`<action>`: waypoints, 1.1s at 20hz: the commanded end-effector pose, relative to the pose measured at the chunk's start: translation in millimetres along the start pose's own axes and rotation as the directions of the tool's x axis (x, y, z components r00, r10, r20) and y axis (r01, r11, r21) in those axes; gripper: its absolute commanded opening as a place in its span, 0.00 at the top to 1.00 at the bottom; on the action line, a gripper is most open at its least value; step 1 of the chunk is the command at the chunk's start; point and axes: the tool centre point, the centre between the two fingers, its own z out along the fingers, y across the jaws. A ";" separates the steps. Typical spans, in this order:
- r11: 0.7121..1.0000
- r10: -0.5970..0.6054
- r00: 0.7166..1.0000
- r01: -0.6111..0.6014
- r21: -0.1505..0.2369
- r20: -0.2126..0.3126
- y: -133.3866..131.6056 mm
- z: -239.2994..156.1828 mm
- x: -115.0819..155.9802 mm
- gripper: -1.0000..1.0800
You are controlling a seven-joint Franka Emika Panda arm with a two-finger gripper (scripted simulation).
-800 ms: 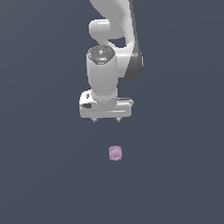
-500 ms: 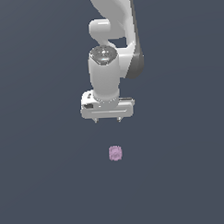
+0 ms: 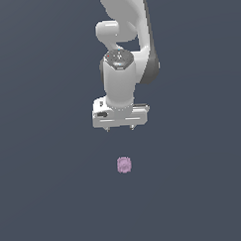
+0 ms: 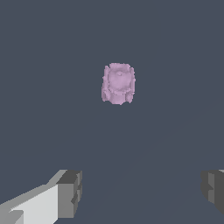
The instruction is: Pick up the object and move it to a goal position.
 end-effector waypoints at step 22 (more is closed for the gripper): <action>0.999 0.040 0.999 -0.040 0.018 0.010 -4.6 64.0 79.1 0.04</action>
